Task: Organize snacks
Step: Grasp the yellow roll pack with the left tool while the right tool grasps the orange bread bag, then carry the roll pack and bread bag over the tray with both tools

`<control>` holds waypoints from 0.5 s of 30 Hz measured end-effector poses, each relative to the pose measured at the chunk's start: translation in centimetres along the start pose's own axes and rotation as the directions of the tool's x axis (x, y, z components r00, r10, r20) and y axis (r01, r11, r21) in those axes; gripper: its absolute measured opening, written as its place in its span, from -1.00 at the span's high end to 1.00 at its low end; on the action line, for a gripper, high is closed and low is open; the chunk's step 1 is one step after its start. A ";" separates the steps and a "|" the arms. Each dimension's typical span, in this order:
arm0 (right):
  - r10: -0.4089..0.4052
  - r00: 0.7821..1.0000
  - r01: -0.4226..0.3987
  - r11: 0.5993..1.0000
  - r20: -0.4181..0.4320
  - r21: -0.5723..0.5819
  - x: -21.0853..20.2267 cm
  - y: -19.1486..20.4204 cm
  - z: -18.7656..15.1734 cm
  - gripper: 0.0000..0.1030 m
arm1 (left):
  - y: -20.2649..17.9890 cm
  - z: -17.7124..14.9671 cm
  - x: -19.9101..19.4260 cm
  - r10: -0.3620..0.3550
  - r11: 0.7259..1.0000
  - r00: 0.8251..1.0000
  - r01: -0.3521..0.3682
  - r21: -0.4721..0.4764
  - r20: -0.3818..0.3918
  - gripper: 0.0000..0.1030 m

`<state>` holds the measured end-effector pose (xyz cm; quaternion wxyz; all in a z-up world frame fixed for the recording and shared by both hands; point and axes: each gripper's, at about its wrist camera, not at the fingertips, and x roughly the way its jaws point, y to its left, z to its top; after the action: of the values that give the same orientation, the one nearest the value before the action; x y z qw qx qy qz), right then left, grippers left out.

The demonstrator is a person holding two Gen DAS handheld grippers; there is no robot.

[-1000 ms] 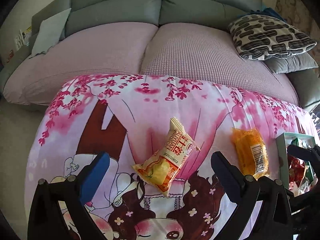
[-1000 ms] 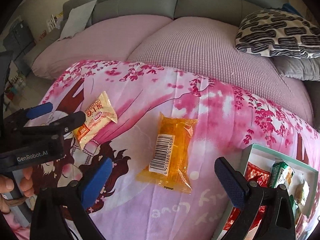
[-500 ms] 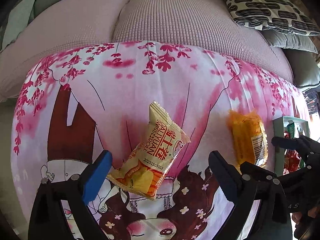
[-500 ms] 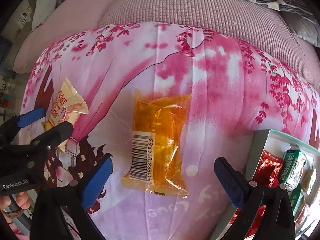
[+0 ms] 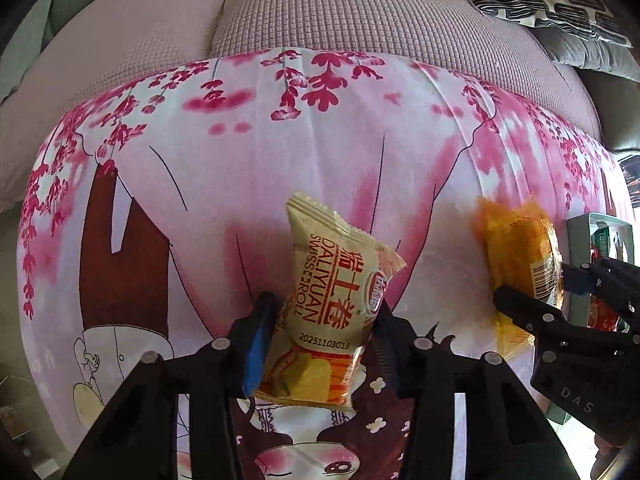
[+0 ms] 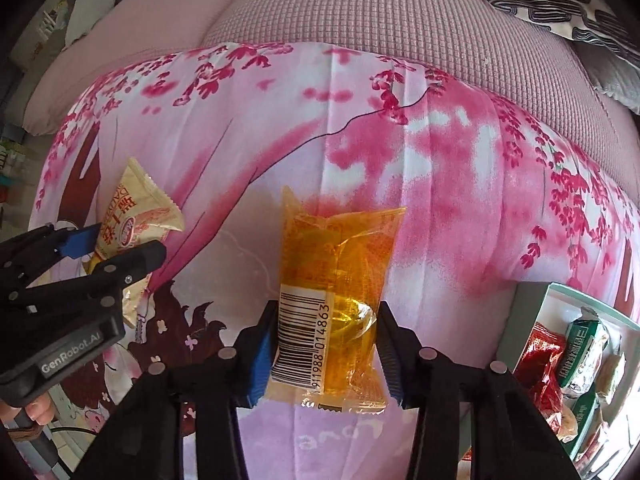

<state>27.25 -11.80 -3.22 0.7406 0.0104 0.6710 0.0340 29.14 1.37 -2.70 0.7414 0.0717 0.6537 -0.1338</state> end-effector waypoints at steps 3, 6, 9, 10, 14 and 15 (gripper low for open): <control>-0.006 1.000 0.006 1.000 0.004 -0.015 -0.6 -0.6 -0.3 0.15 | -0.1 -0.3 -0.3 0.005 1.000 1.000 -0.005 0.005 0.011 0.19; -0.006 1.000 0.006 1.000 -0.003 -0.019 -1.1 -0.7 -0.8 0.16 | -0.4 -0.6 -0.7 0.003 1.000 1.000 -0.003 0.008 0.010 0.21; -0.005 1.000 0.005 1.000 -0.003 -0.022 -1.8 -1.0 -1.4 0.17 | -0.9 -0.9 -1.4 -0.006 1.000 1.000 0.006 0.004 0.015 0.22; -0.004 1.000 0.004 1.000 -0.002 -0.021 -2.2 -1.2 -1.9 0.17 | -0.9 -1.1 -1.8 -0.009 1.000 1.000 0.009 -0.001 0.020 0.22; 0.032 0.999 -0.032 0.999 0.003 -0.009 -3.9 -1.9 -3.4 0.18 | -1.3 -1.9 -3.9 -0.053 0.998 0.996 0.056 -0.036 0.070 0.22; 0.041 0.999 -0.041 0.999 0.006 -0.003 -4.3 -2.1 -3.9 0.18 | -1.5 -2.2 -4.4 -0.076 0.996 0.993 0.080 -0.042 0.085 0.22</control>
<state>23.07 -14.32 0.54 0.7417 0.0231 0.6684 0.0502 26.15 0.99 1.48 0.7638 0.0239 0.6272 -0.1507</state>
